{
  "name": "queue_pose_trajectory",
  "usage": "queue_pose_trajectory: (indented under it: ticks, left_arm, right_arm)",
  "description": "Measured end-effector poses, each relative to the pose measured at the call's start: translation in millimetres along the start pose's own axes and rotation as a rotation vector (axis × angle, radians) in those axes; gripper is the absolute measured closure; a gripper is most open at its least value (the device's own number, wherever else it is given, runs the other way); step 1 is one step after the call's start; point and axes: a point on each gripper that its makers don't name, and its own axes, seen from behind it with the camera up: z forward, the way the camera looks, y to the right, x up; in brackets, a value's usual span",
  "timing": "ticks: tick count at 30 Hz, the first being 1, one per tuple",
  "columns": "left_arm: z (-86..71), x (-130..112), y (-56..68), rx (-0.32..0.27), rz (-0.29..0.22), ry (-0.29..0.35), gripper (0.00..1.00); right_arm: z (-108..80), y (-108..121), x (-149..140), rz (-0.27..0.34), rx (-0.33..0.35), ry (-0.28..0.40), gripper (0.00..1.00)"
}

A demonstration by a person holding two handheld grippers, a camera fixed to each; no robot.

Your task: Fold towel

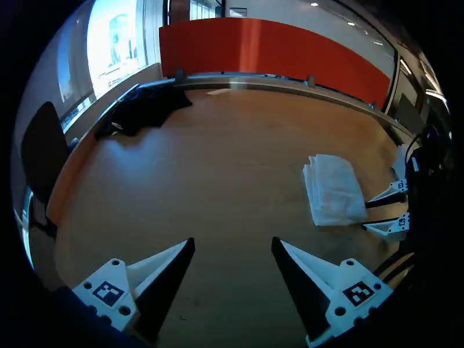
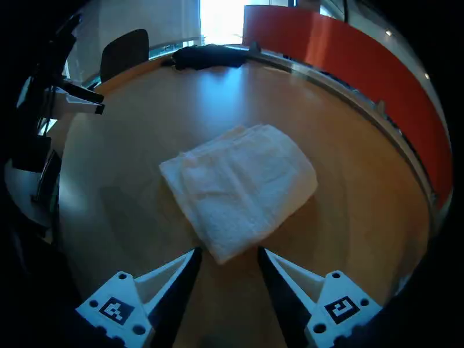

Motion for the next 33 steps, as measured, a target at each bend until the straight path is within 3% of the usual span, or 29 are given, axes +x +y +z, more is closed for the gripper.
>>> queue_pose_trajectory:
  ticks: [3, 11, 19, 25, 33]
  left_arm:
    - [0.2, 0.4, -0.1, 0.000, 0.001, 0.000, 0.01]
    - [0.4, 0.2, -0.6, 0.000, 0.002, -0.001, 0.01]
    - [0.2, -0.7, -1.3, 0.002, -0.001, -0.001, 0.02]
    - [0.3, -1.1, -0.3, 0.001, 0.000, -0.001, 0.02]
    - [-0.2, -2.0, 1.7, -0.002, 0.002, 0.000, 0.01]
  right_arm:
    - [0.1, 0.3, -1.5, 0.002, -0.004, -0.002, 0.29]
    - [2.4, 0.9, -3.4, 0.007, -0.009, -0.004, 0.46]
    - [4.5, -2.6, -4.3, 0.022, 0.005, -0.005, 0.77]
    - [4.6, -3.5, -3.5, 0.026, 0.004, -0.005, 0.94]
    - [-2.1, 2.2, 5.9, 0.010, -0.017, 0.018, 0.95]
